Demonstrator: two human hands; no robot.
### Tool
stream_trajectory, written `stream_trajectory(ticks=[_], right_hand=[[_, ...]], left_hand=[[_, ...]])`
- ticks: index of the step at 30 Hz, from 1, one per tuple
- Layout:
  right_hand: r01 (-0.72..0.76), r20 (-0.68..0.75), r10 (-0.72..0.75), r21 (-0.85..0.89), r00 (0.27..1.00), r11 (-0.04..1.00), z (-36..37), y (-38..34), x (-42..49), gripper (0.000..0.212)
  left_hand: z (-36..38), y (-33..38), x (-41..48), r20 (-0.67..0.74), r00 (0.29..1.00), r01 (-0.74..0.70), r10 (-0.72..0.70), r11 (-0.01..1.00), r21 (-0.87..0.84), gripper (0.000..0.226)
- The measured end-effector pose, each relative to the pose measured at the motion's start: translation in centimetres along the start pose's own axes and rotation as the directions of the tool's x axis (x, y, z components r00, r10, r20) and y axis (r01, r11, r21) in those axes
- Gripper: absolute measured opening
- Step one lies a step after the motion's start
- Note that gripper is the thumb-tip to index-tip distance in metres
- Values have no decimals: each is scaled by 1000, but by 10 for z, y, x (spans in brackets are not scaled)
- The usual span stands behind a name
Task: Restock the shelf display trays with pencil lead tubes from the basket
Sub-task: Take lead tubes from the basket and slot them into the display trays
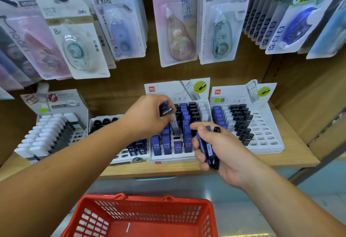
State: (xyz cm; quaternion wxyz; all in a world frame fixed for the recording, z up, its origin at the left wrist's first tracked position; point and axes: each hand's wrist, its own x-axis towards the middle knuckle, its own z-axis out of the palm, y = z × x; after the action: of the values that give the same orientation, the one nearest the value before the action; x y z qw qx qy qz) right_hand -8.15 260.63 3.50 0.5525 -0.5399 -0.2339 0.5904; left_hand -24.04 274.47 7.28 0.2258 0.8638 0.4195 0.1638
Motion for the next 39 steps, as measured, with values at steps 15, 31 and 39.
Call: stream_trajectory(ticks=[15, 31, 39], right_hand=[[-11, -22, 10, -89, 1000, 996, -3, 2, 0, 26], [219, 18, -368, -830, 930, 513, 12, 27, 22, 15], [176, 102, -431, -975, 896, 136, 26, 29, 18, 11]], left_hand=[[2, -4, 15, 64, 994, -95, 89, 989, 109, 8], [8, -9, 10, 157, 986, -77, 59, 991, 106, 7], [-26, -39, -18, 54, 993, 112, -105, 983, -146, 7]])
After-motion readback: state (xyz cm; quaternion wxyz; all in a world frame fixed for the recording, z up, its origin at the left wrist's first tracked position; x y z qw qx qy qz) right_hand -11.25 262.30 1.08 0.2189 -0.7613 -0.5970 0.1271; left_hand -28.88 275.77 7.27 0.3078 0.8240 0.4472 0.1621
